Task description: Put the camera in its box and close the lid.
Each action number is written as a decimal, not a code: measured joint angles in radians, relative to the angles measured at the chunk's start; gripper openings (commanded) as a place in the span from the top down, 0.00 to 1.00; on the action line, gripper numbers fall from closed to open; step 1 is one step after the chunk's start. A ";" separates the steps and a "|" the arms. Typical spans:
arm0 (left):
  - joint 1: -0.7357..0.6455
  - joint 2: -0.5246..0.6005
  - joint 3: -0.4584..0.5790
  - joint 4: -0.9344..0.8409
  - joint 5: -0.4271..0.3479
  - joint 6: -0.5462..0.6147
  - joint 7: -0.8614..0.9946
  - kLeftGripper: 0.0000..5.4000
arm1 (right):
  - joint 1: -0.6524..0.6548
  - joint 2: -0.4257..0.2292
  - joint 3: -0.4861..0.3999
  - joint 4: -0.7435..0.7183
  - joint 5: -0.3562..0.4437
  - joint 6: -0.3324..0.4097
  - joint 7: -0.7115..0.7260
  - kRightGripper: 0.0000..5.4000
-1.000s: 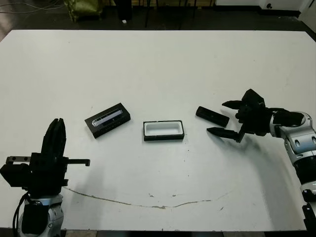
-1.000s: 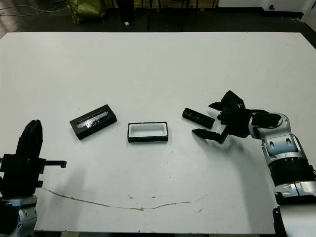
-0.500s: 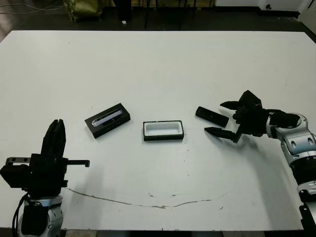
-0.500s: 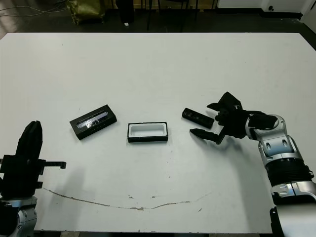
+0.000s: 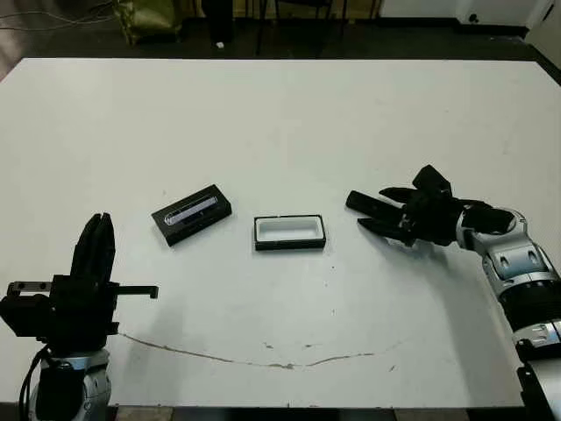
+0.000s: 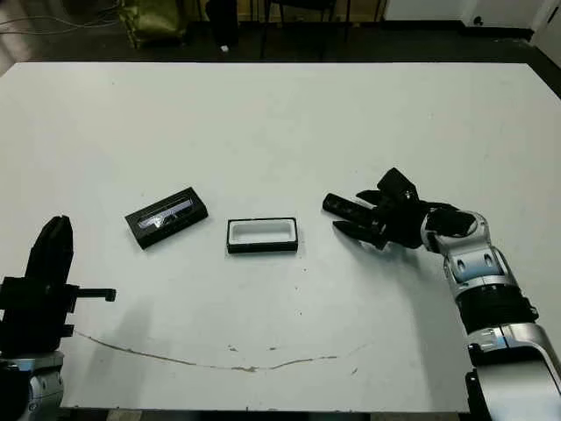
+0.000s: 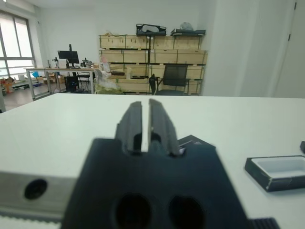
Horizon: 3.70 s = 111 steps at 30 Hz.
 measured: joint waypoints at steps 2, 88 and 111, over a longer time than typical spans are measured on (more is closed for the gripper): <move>-0.001 0.000 -0.001 0.000 0.000 0.001 0.000 1.00 | -0.002 0.000 0.003 0.002 0.000 -0.002 0.001 0.38; -0.008 0.001 0.006 0.012 0.006 -0.014 -0.004 1.00 | -0.060 -0.009 0.020 0.070 0.027 0.079 0.194 0.00; -0.007 0.001 0.010 0.011 -0.001 -0.010 -0.004 1.00 | -0.024 -0.010 0.003 0.048 0.016 0.018 0.040 0.38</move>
